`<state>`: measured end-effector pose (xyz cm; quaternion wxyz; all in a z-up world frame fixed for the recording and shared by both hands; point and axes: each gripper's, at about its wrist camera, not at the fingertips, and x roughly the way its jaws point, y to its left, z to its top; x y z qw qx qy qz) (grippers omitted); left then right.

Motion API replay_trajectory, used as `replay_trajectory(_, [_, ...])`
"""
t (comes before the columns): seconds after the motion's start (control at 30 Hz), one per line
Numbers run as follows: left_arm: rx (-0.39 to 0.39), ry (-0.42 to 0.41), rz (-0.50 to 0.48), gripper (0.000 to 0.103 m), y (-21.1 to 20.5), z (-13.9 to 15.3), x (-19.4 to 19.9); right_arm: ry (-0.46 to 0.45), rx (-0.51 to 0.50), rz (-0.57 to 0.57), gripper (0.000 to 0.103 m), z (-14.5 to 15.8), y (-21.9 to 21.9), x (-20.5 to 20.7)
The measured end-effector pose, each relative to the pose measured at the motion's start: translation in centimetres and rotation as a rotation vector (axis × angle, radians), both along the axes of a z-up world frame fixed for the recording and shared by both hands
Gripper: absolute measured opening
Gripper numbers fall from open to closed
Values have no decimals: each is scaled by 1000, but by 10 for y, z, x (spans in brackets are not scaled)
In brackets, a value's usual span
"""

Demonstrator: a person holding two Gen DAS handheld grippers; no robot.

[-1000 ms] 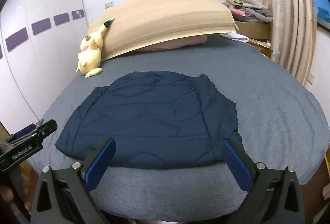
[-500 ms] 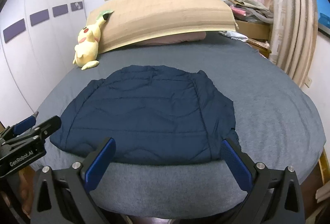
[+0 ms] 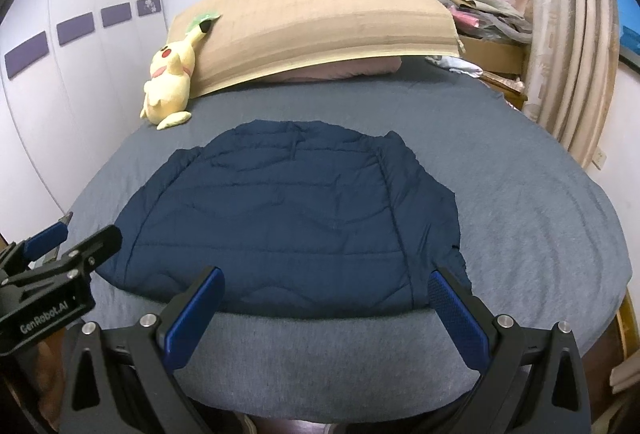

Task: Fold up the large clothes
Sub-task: 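Open both grippers and pull back from the flat jacket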

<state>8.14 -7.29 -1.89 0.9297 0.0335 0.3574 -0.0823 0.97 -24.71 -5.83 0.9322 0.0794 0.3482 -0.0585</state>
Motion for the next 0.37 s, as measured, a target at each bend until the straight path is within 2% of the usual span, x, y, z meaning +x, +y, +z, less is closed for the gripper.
replay_trajectory(0.37, [6,-14,-4,93,-2,1,-2,2,-10,-2,103,1,-1,5])
